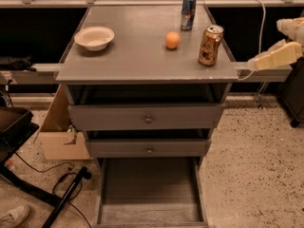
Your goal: Place orange can into bottom drawer
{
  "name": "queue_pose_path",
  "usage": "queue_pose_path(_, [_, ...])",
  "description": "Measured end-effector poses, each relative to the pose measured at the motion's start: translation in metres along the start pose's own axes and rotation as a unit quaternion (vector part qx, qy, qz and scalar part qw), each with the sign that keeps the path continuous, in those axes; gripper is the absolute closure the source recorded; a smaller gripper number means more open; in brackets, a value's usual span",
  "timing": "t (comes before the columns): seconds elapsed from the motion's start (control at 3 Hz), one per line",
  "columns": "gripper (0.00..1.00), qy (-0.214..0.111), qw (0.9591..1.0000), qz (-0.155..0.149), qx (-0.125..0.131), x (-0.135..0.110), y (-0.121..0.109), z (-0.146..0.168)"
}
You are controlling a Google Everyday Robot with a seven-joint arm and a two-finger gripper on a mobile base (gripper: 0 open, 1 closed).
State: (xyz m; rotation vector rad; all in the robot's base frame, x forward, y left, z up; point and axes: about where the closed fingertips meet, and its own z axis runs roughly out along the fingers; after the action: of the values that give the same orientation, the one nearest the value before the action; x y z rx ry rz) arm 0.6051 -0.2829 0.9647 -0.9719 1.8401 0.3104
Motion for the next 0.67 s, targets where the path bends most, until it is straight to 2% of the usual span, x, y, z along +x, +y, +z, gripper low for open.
queue_pose_path(0.33, [0.00, 0.000, 1.0000, 0.000, 0.000, 0.000, 0.000, 0.000])
queue_pose_path(0.67, [0.00, -0.040, 0.9989, 0.022, -0.012, 0.001, -0.010, 0.031])
